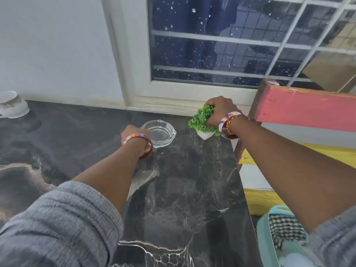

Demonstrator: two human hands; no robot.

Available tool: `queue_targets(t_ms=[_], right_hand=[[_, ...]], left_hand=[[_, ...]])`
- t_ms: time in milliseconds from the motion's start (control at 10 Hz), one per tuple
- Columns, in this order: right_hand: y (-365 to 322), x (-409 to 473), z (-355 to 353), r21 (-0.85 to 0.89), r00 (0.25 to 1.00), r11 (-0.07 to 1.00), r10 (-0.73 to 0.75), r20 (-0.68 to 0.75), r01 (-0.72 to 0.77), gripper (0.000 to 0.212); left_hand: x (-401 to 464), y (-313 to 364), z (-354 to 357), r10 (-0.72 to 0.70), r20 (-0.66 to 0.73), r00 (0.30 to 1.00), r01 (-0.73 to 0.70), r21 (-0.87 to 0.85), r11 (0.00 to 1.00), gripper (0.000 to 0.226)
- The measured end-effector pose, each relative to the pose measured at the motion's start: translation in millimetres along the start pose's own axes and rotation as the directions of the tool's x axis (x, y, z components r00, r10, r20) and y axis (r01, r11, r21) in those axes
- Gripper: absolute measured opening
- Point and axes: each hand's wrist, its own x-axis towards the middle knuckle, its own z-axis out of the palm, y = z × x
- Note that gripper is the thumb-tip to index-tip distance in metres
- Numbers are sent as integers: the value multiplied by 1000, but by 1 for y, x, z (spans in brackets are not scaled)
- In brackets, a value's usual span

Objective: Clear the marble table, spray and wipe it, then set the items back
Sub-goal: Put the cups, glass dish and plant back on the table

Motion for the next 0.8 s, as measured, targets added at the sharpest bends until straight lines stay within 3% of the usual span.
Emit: queue_targets(t_ms=[100, 300, 400, 500, 600, 800], right_hand=[[-3, 10, 5, 9, 1000, 1000, 16, 13, -16, 45], [-5, 22, 10, 16, 999, 999, 44, 25, -44, 46], [-3, 26, 14, 21, 998, 998, 59, 16, -59, 46], [0, 29, 16, 19, 999, 999, 47, 15, -47, 48], [1, 29, 16, 5, 999, 1000, 10, 51, -10, 52], [8, 17, 9, -11, 995, 1000, 18, 99, -17, 78]], left_hand=[[14, 2, 6, 33, 2, 999, -33, 209, 977, 20], [20, 12, 10, 41, 24, 999, -43, 141, 989, 26], [33, 14, 19, 18, 52, 998, -15, -55, 998, 33], [34, 14, 21, 14, 58, 998, -13, -27, 1000, 20], [35, 15, 19, 6, 14, 1000, -6, 0, 1000, 31], [27, 18, 11, 59, -9, 998, -59, 48, 997, 32]])
